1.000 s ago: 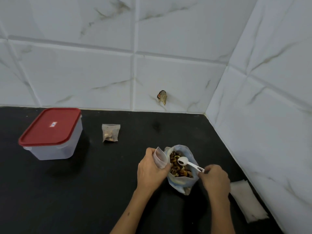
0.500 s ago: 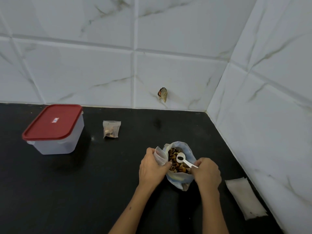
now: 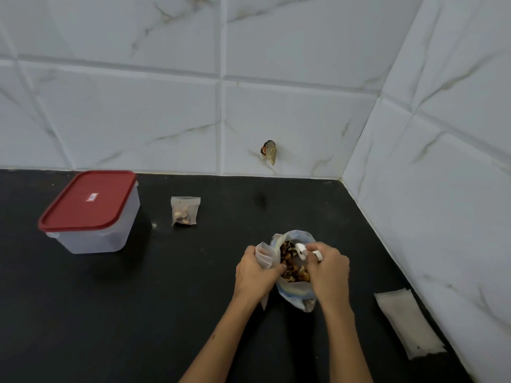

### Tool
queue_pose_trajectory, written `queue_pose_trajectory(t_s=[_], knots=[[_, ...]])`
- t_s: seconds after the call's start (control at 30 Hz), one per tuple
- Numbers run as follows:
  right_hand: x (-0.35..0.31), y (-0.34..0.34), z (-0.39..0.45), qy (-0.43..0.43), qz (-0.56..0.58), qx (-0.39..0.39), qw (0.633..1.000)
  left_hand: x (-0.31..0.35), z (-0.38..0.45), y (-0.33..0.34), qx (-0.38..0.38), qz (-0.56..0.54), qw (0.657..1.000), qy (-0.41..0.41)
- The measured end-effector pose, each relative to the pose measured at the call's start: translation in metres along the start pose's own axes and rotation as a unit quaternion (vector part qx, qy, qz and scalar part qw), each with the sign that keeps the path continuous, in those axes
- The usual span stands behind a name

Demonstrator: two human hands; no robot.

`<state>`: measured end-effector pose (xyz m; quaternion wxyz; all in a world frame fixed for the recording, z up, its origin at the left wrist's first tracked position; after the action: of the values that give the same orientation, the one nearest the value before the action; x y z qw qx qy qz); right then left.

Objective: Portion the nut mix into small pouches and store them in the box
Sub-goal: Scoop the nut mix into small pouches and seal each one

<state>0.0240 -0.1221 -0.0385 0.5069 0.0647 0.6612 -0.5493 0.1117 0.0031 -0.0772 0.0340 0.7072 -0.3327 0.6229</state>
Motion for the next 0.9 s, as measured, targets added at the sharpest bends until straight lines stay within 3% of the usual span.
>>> queue_pose_trajectory(t_s=[0.1, 0.3, 0.47, 0.67, 0.9], knots=[[0.003, -0.012, 0.005, 0.017, -0.028, 0.018, 0.999, -0.006, 0.003, 0.001, -0.004, -0.02, 1.0, -0.023], [0.012, -0.009, 0.003, 0.112, -0.1, -0.082, 0.985, -0.014, 0.004, 0.011, -0.033, -0.095, 0.992, -0.078], [0.013, -0.011, 0.006, 0.104, -0.091, -0.078, 0.987, -0.02, 0.006, 0.019, -0.048, -0.165, 0.977, -0.126], [0.015, -0.002, 0.009, 0.133, 0.01, -0.065, 0.989, -0.014, 0.004, 0.021, -0.053, -0.245, 0.96, -0.128], [0.016, 0.002, 0.01, 0.229, 0.109, -0.085, 0.963, -0.018, 0.003, 0.022, -0.045, -0.247, 0.958, -0.14]])
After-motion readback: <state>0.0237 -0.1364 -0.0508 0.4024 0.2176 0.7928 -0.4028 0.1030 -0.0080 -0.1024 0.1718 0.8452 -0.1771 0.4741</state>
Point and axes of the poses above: each hand's wrist, its own z-axis towards the middle knuckle, its own y-axis out of the palm, x = y × z, the point moved 4 cm from there along z, towards the middle knuckle, and after that the axes turned 6 degrees about z, right-handed, at the moved point
